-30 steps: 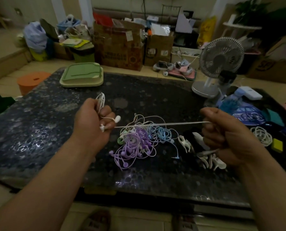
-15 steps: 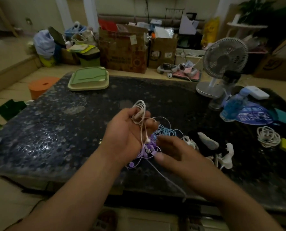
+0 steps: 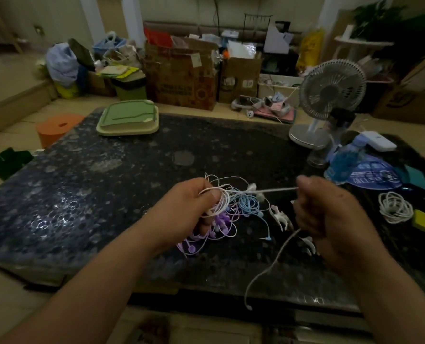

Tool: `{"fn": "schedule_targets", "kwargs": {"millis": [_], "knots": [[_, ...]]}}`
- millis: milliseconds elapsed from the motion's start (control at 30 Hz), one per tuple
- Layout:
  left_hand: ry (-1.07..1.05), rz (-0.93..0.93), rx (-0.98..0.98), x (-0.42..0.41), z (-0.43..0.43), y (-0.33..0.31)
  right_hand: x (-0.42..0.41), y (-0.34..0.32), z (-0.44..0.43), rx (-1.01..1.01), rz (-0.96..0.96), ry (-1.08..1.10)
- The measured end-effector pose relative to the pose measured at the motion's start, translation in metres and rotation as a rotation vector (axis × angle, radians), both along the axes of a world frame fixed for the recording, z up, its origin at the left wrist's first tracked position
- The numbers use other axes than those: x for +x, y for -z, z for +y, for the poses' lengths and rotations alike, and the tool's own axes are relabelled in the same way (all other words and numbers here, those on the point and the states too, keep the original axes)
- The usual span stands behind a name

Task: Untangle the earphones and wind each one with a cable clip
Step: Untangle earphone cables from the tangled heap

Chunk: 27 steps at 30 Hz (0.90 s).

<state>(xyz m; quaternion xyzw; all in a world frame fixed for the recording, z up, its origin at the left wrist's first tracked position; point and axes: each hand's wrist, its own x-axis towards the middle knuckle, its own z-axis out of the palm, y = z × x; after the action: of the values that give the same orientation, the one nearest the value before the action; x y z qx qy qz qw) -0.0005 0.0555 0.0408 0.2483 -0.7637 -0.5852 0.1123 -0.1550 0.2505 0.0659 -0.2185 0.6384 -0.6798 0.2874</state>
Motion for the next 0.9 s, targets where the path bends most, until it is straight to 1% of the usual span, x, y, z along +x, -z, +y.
{"fn": "schedule_targets", "kwargs": {"millis": [67, 100, 133, 167, 233, 267, 333, 367, 400, 433, 467, 533, 567, 633, 667, 700, 767, 833, 900], "knots": [[0.081, -0.057, -0.217, 0.005, -0.005, 0.002, -0.003, -0.002, 0.001, -0.141, -0.053, 0.064], [0.126, -0.094, -0.332, 0.007, -0.007, 0.003, -0.004, -0.003, 0.001, -0.219, -0.122, 0.106], [0.158, -0.124, -0.390, 0.009, -0.009, 0.005, -0.006, -0.004, 0.002, -0.299, -0.209, 0.153], [0.170, -0.132, -0.384, 0.012, -0.009, 0.007, -0.007, -0.004, 0.003, -0.375, -0.298, 0.191], [0.154, -0.071, -0.261, 0.016, -0.009, 0.009, -0.006, -0.007, 0.006, -0.498, -0.439, 0.217], [0.134, -0.010, -0.138, 0.017, -0.008, 0.008, -0.006, -0.008, 0.007, -0.530, -0.494, 0.200], [0.098, 0.165, 0.211, 0.019, -0.007, 0.003, -0.007, -0.008, 0.008, -0.512, -0.582, 0.141], [0.082, 0.238, 0.354, 0.020, -0.006, 0.000, -0.008, -0.007, 0.008, -0.436, -0.587, 0.123], [0.057, 0.279, 0.419, 0.020, -0.007, -0.002, -0.010, -0.004, 0.008, -0.313, -0.552, 0.119], [0.030, 0.302, 0.432, 0.020, -0.008, -0.002, -0.012, -0.001, 0.008, -0.149, -0.465, 0.122], [0.004, 0.319, 0.406, 0.020, -0.010, -0.002, -0.013, 0.004, 0.008, 0.050, -0.325, 0.115], [-0.034, 0.331, 0.337, 0.019, -0.016, 0.002, -0.007, 0.012, 0.006, 0.454, 0.031, 0.038], [-0.033, 0.320, 0.311, 0.018, -0.017, 0.003, -0.001, 0.015, 0.005, 0.600, 0.162, -0.037], [-0.005, 0.285, 0.288, 0.015, -0.013, 0.004, 0.016, 0.015, 0.000, 0.771, 0.289, -0.273], [0.023, 0.276, 0.294, 0.014, -0.010, 0.004, 0.025, 0.015, -0.002, 0.818, 0.345, -0.370], [0.057, 0.268, 0.304, 0.012, -0.008, 0.004, 0.031, 0.015, -0.005, 0.838, 0.421, -0.412], [0.109, 0.254, 0.326, 0.011, -0.003, 0.002, 0.041, 0.019, -0.010, 0.791, 0.560, -0.361], [0.141, 0.241, 0.325, 0.010, 0.001, 0.002, 0.049, 0.021, -0.017, 0.656, 0.572, -0.282], [0.153, 0.229, 0.315, 0.008, 0.004, 0.002, 0.056, 0.020, -0.022, 0.496, 0.464, -0.264]]}}
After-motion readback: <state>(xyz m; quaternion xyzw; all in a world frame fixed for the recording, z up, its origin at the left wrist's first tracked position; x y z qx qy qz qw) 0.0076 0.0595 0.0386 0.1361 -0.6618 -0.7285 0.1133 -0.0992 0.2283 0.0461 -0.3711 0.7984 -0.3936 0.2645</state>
